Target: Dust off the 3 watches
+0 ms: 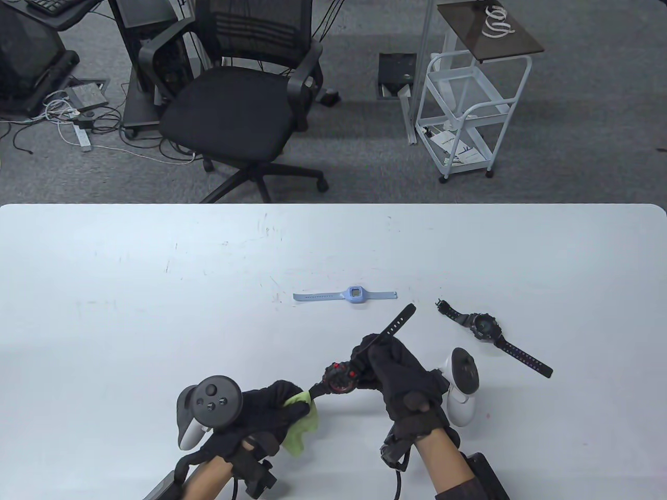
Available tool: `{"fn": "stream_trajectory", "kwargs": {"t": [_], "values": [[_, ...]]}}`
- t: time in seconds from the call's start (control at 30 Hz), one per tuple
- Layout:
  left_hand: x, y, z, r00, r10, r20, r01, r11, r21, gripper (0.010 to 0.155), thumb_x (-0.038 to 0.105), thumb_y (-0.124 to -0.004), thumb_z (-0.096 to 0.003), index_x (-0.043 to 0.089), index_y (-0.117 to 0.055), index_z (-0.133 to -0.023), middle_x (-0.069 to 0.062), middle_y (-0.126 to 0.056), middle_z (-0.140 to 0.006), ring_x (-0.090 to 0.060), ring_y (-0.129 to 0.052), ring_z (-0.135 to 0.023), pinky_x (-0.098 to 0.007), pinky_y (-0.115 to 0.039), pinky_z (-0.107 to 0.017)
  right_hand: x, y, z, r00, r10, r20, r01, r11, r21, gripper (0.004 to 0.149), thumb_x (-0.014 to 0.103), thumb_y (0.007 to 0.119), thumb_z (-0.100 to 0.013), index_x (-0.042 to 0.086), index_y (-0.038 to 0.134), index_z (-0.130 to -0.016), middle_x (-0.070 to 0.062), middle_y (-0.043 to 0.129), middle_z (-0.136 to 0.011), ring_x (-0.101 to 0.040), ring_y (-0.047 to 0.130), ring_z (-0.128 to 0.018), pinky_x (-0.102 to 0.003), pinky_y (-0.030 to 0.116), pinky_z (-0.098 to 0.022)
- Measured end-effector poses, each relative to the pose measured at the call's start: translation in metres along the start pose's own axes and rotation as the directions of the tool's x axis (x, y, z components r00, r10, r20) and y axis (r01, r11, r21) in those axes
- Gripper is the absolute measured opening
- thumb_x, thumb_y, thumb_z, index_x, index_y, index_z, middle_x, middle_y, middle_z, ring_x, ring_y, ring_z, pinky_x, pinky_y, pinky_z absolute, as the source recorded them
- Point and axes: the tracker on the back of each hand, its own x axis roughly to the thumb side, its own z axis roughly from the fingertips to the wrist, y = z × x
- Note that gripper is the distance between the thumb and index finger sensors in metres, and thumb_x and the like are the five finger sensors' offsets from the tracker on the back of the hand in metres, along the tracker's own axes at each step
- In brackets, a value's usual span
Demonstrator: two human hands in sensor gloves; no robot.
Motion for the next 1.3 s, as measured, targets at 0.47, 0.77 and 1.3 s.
{"fn": "stream_trajectory", "kwargs": {"t": [0.47,0.77,1.3], "values": [[0.006,-0.003,0.001,0.998,0.002,0.058,-0.001,1.000,-0.009,0.045,0.039,-0.086,-0.0443,0.010,-0.092,-0.078,-0.011,-0.104,-0.058,-0.023,-0.111,-0.035,-0.055,-0.089,-0.044,-0.005,-0.008,0.001,0.999,-0.044,-0.006,0.044,0.998,-0.047,0.044,0.047,0.067,-0.068,0.024,0.064,-0.105,0.002,0.079,-0.098,-0.019,0.093,-0.081,-0.045,0.080,-0.060],[0.004,0.001,0.004,0.998,0.024,0.066,-0.026,0.999,0.035,0.043,0.050,-0.086,-0.0455,0.013,-0.098,-0.064,-0.007,-0.105,-0.045,-0.022,-0.109,-0.024,-0.054,-0.091,-0.040,-0.003,-0.012,0.002,0.998,-0.058,0.004,0.058,0.996,-0.063,0.044,0.047,0.068,-0.068,0.023,0.064,-0.105,0.002,0.079,-0.098,-0.019,0.093,-0.081,-0.046,0.080,-0.060],[0.001,0.002,0.005,0.994,0.100,0.048,-0.101,0.995,0.015,0.042,0.042,-0.085,-0.0456,0.011,-0.095,-0.072,-0.009,-0.104,-0.053,-0.024,-0.110,-0.032,-0.055,-0.089,-0.043,-0.006,-0.013,0.003,0.996,-0.086,-0.006,0.085,0.993,-0.087,0.044,0.047,0.067,-0.068,0.023,0.064,-0.105,0.001,0.080,-0.098,-0.019,0.094,-0.081,-0.045,0.081,-0.060]]}}
